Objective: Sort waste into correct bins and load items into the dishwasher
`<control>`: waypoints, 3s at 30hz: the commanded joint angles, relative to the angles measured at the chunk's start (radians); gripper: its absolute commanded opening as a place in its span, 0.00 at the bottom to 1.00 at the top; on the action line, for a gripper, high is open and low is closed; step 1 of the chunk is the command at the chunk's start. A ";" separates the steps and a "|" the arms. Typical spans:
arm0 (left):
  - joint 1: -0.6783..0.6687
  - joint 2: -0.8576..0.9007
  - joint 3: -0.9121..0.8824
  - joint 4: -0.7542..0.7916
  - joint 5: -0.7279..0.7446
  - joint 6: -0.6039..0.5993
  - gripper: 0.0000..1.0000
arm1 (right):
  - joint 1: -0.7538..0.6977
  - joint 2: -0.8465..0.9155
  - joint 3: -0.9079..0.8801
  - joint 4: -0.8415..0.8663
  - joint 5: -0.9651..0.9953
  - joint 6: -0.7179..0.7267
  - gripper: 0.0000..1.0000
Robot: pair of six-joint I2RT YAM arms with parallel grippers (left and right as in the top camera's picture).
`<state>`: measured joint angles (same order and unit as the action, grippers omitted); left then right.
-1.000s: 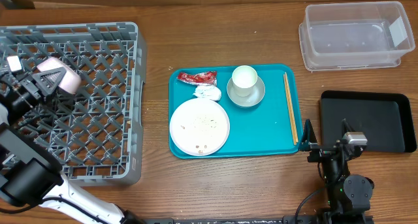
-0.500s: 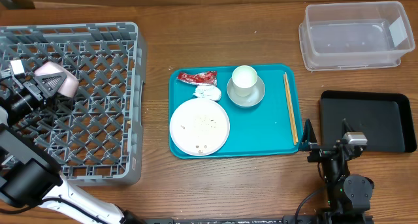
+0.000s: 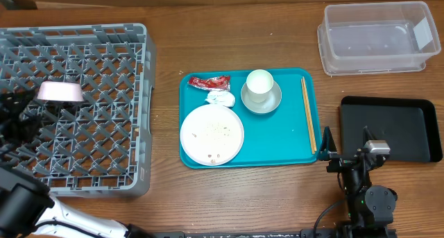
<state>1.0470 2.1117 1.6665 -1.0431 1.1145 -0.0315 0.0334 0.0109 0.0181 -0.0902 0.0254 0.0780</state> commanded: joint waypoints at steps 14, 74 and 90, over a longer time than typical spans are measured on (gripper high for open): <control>0.011 -0.007 0.217 -0.179 0.277 -0.006 0.04 | -0.003 -0.008 -0.010 0.007 -0.002 0.004 1.00; -0.327 -0.174 0.296 -0.119 -0.621 -0.298 0.04 | -0.003 -0.008 -0.010 0.007 -0.002 0.004 1.00; -0.474 -0.028 0.292 -0.143 -1.070 -0.294 0.04 | -0.003 -0.008 -0.010 0.007 -0.002 0.004 1.00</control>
<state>0.5804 2.0342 1.9545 -1.1870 0.1265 -0.3157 0.0334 0.0109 0.0185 -0.0902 0.0254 0.0780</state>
